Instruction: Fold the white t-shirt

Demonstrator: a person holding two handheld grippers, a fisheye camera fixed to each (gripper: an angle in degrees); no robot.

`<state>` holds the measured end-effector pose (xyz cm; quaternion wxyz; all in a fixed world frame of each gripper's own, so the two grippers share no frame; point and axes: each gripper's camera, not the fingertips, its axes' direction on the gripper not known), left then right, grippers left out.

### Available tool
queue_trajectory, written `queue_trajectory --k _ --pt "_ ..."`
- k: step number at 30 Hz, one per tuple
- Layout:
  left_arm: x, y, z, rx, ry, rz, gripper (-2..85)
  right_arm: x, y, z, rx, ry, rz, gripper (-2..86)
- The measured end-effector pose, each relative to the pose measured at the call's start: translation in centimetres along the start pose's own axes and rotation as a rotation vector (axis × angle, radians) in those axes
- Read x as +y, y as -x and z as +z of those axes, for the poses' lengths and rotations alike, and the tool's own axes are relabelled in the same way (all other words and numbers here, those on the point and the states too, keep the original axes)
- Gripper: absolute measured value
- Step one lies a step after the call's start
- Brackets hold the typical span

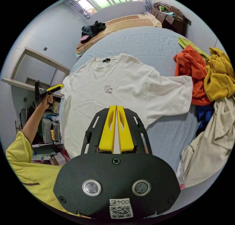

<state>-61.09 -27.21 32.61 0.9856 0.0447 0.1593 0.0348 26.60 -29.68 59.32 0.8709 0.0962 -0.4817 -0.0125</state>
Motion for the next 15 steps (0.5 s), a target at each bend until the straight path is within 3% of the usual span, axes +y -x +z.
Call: queue_trajectory --k 5,8,15 --pt "-2.1 1.1 3.6 0.011 -0.022 0.061 1.7 -4.7 -0.7 2.2 -0.009 -0.020 -0.033 1.6" --pt "-3.4 2.0 5.3 0.012 -0.025 0.067 1.7 -8.6 0.3 3.7 -0.073 -0.020 -0.077 7.7" --pt "-4.9 5.6 7.2 -0.007 -0.085 -0.021 1.4 -19.0 9.4 9.4 -0.025 -0.019 -0.377 9.9"
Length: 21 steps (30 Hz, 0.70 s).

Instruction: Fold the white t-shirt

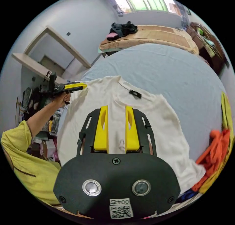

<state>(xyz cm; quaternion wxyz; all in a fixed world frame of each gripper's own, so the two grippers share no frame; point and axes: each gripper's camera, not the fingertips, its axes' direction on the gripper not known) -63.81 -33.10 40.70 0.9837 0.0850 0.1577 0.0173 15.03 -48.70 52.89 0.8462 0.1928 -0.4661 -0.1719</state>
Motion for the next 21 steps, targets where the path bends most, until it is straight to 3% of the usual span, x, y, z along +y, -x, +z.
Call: queue_trajectory --k 3,7,14,21 --pt "0.2 1.1 1.4 0.000 0.052 -0.018 0.9 -4.4 0.7 2.8 0.030 0.014 -0.072 8.8" --pt "1.1 2.5 1.9 0.085 -0.004 -0.068 0.5 -8.5 -0.2 5.5 0.016 0.061 -0.128 9.0" --pt "1.5 2.9 2.8 0.134 -0.030 -0.112 0.2 -11.6 -3.2 8.2 -0.043 0.114 -0.087 12.0" --pt "1.3 2.4 3.7 0.150 -0.033 -0.118 0.2 -12.3 -3.5 8.3 -0.102 0.113 -0.115 4.2"
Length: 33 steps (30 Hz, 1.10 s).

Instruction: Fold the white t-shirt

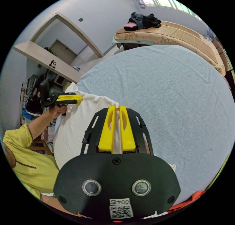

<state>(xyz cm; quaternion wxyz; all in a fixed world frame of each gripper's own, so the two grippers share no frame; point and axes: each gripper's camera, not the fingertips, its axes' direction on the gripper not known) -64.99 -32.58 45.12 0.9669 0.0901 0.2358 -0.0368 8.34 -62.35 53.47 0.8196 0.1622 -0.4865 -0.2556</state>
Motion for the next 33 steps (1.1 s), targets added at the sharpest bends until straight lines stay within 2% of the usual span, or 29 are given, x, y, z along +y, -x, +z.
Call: queue_trajectory --k 3,8,11,15,18,22,26,28,33 --pt "-0.1 -0.3 0.5 0.007 0.001 -0.005 0.2 -0.2 0.0 -0.6 0.122 -0.019 0.034 3.5" --pt "-0.4 -1.7 1.4 -0.014 -0.002 0.002 0.3 -0.4 -0.8 -0.9 0.105 -0.011 0.096 4.0" --pt "-0.6 -2.2 2.0 -0.004 -0.003 -0.013 0.3 1.3 -1.4 -3.7 0.143 -0.084 0.210 7.5" --pt "-0.9 -3.2 2.7 0.003 -0.002 -0.010 0.4 8.3 0.1 -9.2 0.188 -0.184 0.323 7.7" --pt "-1.5 -5.5 2.4 -0.095 0.015 0.022 0.6 15.7 2.8 -11.4 0.235 -0.159 0.348 4.7" --pt "-2.7 -11.3 1.4 -0.065 -0.018 0.143 1.6 26.9 5.8 -11.8 0.362 -0.063 0.500 2.3" --pt "-3.6 -19.1 4.2 0.015 0.033 0.259 2.8 33.2 6.3 -10.9 0.280 -0.046 0.576 -0.1" --pt "-4.1 -22.8 6.0 0.037 0.063 0.298 3.2 35.6 6.7 -11.4 0.252 -0.184 0.581 -0.4" --pt "-5.6 -33.8 10.6 0.141 0.131 0.468 4.7 39.2 4.9 -15.5 0.099 -0.283 0.651 -0.5"
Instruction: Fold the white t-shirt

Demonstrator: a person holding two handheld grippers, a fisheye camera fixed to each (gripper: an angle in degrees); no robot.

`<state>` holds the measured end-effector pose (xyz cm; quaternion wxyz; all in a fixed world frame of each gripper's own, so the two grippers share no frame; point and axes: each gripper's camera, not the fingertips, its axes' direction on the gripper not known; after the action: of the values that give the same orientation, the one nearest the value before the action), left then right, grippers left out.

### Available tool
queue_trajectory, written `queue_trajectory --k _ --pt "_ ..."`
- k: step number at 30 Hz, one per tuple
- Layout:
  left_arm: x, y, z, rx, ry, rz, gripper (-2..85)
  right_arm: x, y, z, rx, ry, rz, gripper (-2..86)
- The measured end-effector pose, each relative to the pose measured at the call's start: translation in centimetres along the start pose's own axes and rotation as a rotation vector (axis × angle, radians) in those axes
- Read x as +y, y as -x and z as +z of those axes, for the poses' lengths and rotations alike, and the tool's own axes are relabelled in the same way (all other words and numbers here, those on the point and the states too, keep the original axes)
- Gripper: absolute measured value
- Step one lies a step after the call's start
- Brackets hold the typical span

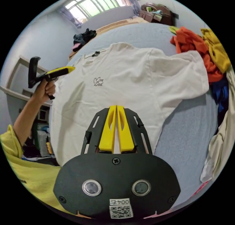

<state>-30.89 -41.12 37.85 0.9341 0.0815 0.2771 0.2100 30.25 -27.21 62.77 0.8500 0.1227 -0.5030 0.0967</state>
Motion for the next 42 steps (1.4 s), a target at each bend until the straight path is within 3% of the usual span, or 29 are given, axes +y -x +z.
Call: queue_trajectory --k 6,13,15,18,23,25,28,36,42 --pt "-7.1 -9.6 5.9 0.049 0.046 0.206 6.4 3.3 -8.5 -9.0 -0.024 -0.277 0.259 3.9" --pt "-12.9 -14.1 11.0 0.095 0.067 0.171 5.9 1.3 -11.2 -10.4 -0.037 -0.269 0.337 12.5" --pt "-13.5 -14.5 11.4 0.086 0.063 0.157 5.8 0.7 -11.9 -10.3 -0.089 -0.264 0.349 12.7" --pt "-13.9 -14.5 11.0 0.045 0.042 0.134 5.7 0.2 -10.0 -11.7 -0.126 -0.328 0.251 6.2" --pt "-12.9 -11.3 9.7 -0.058 0.005 -0.038 5.2 -1.9 4.1 -11.3 0.251 -0.189 -0.187 4.2" --pt "-12.2 -9.9 9.6 -0.088 0.006 -0.097 4.7 -1.2 11.1 -7.7 0.540 -0.095 -0.402 4.5" --pt "-11.5 -8.2 10.0 -0.082 0.029 -0.162 3.7 0.7 15.0 -4.5 0.751 -0.075 -0.503 3.5" --pt "-11.7 -8.6 12.6 -0.034 0.061 -0.139 3.2 5.8 9.1 -11.2 0.242 -0.134 -0.228 5.4" --pt "-14.0 -9.4 14.5 0.081 0.029 -0.119 5.9 4.5 6.1 -13.6 0.114 -0.125 -0.232 6.2"
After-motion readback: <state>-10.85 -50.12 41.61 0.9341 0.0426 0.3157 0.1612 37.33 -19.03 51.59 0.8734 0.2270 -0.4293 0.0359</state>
